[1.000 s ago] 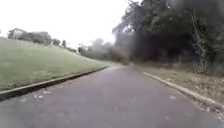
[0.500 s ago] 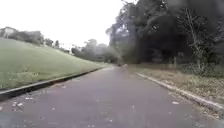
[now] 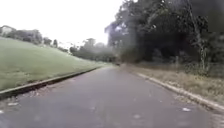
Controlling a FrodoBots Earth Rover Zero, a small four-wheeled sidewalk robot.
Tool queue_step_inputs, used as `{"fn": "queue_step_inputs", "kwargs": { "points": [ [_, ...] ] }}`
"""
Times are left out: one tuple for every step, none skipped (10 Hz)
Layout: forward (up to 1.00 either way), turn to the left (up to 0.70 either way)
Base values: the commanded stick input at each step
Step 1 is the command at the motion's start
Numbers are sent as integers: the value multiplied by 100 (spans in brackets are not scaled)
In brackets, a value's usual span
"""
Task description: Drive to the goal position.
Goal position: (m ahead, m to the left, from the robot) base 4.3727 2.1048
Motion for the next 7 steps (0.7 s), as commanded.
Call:
{"fn": "queue_step_inputs", "kwargs": {
  "points": [
    [70, 0],
    [70, 0],
    [70, 0],
    [70, 0],
    [70, 0],
    [70, 0],
    [70, 0]
  ]
}}
